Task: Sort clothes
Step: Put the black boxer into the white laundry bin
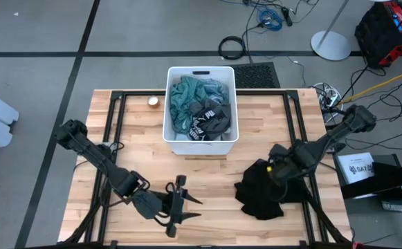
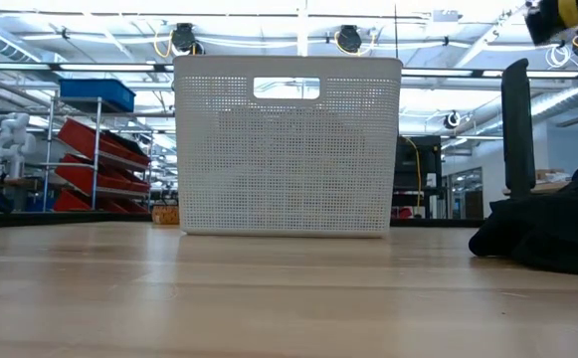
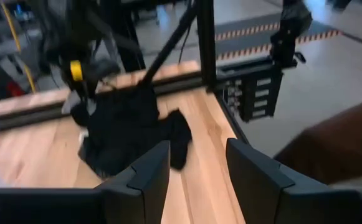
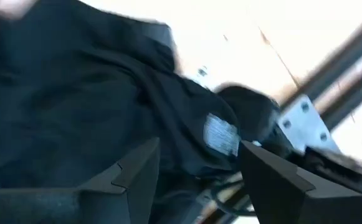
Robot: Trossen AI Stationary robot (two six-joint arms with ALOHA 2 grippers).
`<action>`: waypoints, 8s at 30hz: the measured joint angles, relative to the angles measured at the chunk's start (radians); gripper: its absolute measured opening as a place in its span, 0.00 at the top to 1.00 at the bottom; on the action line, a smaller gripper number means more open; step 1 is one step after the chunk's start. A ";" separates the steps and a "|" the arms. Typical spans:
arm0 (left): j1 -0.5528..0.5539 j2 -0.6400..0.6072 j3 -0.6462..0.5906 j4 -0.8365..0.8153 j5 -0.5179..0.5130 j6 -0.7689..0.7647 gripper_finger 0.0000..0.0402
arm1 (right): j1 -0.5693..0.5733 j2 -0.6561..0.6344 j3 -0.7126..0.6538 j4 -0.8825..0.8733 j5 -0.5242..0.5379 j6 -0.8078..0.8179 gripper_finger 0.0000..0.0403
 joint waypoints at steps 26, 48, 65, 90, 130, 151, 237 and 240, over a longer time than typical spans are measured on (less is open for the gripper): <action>0.070 0.013 -0.080 0.202 -0.007 0.047 0.59 | -0.208 -0.022 -0.286 0.122 0.097 0.237 0.64; 0.070 0.013 -0.080 0.192 0.019 0.043 0.59 | -0.241 0.166 -0.365 0.594 -0.212 -0.279 0.81; 0.071 0.013 -0.079 0.185 0.019 0.044 0.59 | -0.122 0.145 0.220 0.416 0.036 -0.492 1.00; 0.071 0.013 -0.078 0.184 0.017 0.044 0.59 | 0.039 0.209 0.432 0.210 0.022 -0.502 0.94; 0.071 0.013 -0.078 0.176 0.017 0.043 0.59 | -0.076 0.326 -0.054 0.896 -0.105 -0.658 0.55; 0.071 0.013 -0.079 0.176 0.017 0.043 0.59 | -0.073 0.324 0.227 0.528 -0.108 -0.720 0.99; 0.134 0.251 -0.080 0.137 0.071 -0.428 0.19 | 0.023 0.324 1.286 0.070 -0.024 -0.908 1.00; 0.146 0.271 -0.080 0.142 0.068 -0.418 0.19 | 0.023 0.324 1.286 0.070 -0.022 -0.908 1.00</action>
